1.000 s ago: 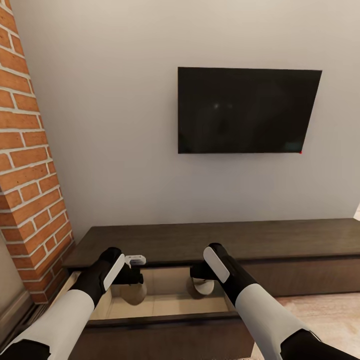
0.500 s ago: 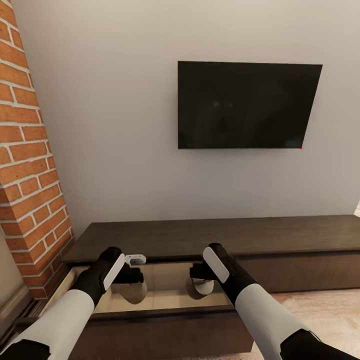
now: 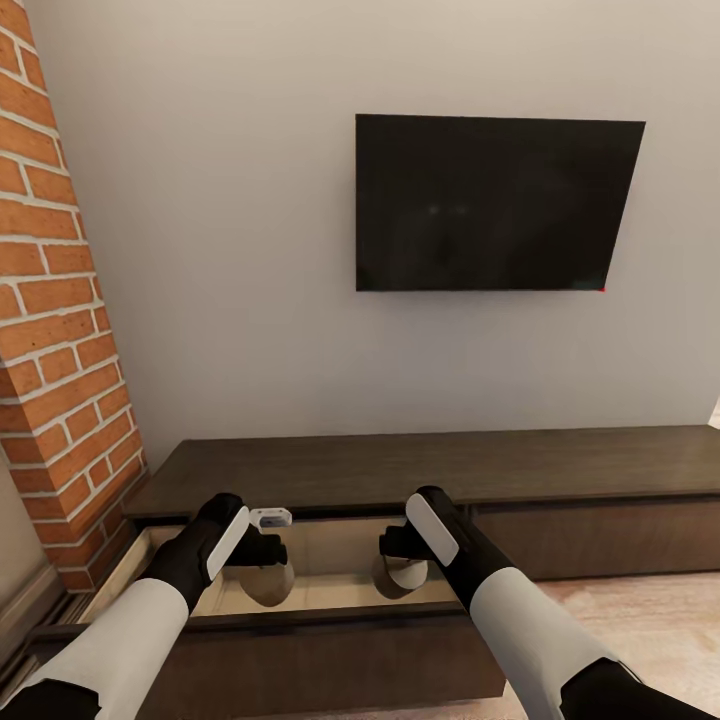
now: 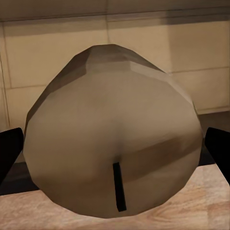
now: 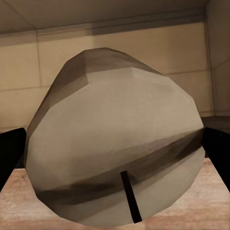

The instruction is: Place each of the two pumpkins and all three candles from the living room inside a cabinet in the living room (use any cabinet), then make sure every cabinet is closed, and position the cauldron so it is next to a table in the living room.

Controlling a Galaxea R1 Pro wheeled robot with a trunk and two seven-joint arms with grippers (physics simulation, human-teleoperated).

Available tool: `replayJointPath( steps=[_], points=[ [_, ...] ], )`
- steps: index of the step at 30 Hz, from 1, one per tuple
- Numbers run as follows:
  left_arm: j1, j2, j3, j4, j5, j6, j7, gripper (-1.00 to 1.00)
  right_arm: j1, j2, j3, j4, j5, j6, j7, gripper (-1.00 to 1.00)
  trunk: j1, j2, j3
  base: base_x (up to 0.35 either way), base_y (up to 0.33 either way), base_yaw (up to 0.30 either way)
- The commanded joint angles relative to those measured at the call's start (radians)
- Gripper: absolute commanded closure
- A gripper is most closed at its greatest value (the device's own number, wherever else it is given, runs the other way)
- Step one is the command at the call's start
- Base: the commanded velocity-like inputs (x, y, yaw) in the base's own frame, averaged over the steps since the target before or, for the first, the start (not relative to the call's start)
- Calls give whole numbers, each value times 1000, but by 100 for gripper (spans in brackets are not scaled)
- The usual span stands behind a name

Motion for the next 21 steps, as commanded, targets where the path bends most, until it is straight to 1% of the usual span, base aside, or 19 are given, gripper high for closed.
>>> replayJointPath(
  steps=[1,12,18,21],
  points=[
    [-1,1,-5,-1,10,3,8,100,-1,0,3,-1,-10,1,-10,100,0,-1,-1,0,0,0],
    [-1,1,-5,-4,10,3,7,100,-1,0,3,-1,-10,1,-10,100,0,-1,-1,2,0,0],
    [0,1,-5,-4,10,3,6,100,-1,0,4,-1,-10,1,-10,100,0,-1,-1,104,18,0],
    [0,2,-5,-4,10,3,6,100,-1,0,13,-1,-10,1,-10,100,0,-1,-1,29,5,0]
  ],
)
